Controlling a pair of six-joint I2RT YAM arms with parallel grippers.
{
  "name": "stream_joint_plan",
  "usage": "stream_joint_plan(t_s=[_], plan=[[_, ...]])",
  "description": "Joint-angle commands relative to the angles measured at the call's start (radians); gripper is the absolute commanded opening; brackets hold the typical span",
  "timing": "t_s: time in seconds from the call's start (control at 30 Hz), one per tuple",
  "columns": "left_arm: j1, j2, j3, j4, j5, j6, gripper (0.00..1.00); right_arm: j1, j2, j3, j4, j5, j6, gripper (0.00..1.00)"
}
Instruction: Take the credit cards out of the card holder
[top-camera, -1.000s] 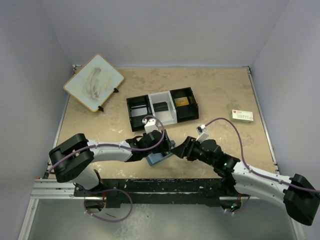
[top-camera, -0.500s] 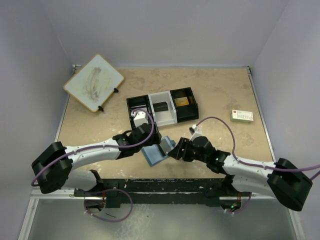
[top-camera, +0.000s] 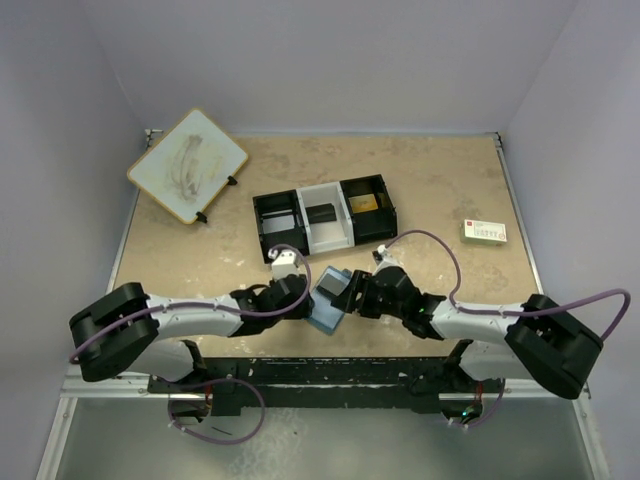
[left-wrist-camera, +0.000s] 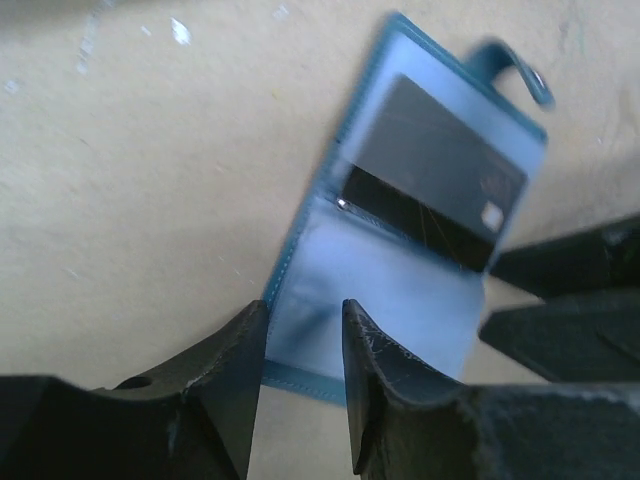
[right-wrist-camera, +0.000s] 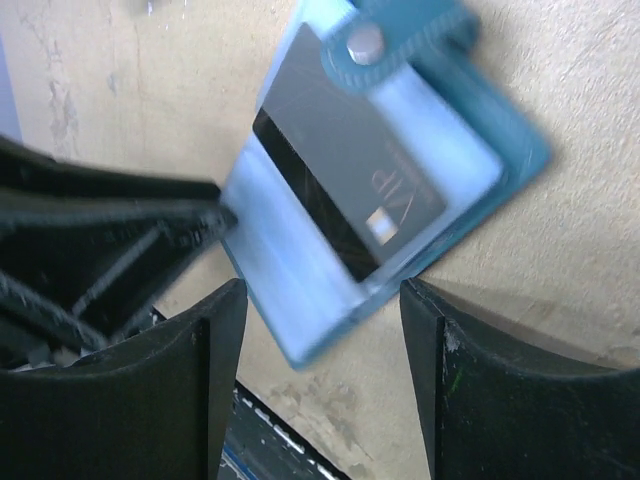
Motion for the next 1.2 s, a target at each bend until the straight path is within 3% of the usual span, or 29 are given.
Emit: stream_joint_plan(t_s=[0.0, 0.17, 0.33, 0.63, 0.73, 0.93, 1.17], plan=[[-0.118, -0.003, -0.043, -0.005, 0.008, -0.098, 0.32, -0.017, 0.035, 0.035, 0.022, 0.007, -0.028, 0.65], [-0.239, 0.021, -0.058, 0.024, -0.053, -0.214, 0.29, -0.028, 0.025, 0.070, -0.064, 0.046, -0.093, 0.65], [-0.334, 0.084, -0.016, 0.096, -0.077, -0.236, 0.30, -0.030, -0.023, 0.123, -0.242, 0.123, -0.151, 0.66], [-0.417, 0.222, 0.098, 0.081, -0.133, -0.253, 0.23, -0.030, -0.263, 0.090, -0.316, 0.176, -0.086, 0.65], [-0.434, 0.216, 0.105, 0.095, -0.152, -0.259, 0.23, -0.030, -0.319, 0.048, -0.243, 0.108, -0.054, 0.65], [-0.434, 0.142, 0.106, 0.010, -0.205, -0.234, 0.23, -0.030, -0.263, -0.121, 0.150, -0.052, 0.074, 0.61], [-0.434, 0.023, 0.033, -0.039, -0.253, -0.255, 0.24, -0.030, -0.051, -0.090, 0.153, -0.070, 0.067, 0.57]])
